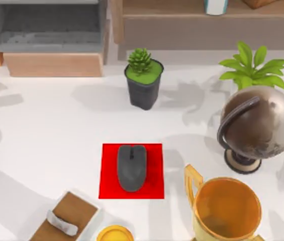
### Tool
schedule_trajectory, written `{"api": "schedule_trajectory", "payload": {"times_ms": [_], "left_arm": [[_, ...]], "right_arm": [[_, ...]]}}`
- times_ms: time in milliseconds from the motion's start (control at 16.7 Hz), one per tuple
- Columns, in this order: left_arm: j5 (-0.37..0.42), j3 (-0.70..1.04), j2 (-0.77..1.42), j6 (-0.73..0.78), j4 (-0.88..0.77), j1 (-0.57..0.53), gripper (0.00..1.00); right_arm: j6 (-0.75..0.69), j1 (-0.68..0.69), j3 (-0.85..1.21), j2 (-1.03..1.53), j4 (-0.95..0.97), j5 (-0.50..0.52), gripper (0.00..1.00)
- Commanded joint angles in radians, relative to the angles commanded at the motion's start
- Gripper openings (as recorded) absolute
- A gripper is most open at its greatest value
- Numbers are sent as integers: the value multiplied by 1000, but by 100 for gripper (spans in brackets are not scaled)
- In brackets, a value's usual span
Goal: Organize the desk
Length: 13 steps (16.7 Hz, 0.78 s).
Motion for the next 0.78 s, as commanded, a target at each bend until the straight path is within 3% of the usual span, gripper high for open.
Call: {"api": "schedule_trajectory", "payload": {"times_ms": [540, 780], "left_arm": [[21, -97, -33, 3, 51, 18, 100], [-34, -126, -127, -87, 63, -82, 100]], "right_arm": [[0, 0, 0, 0, 0, 0, 100], [0, 0, 0, 0, 0, 0, 100]]}}
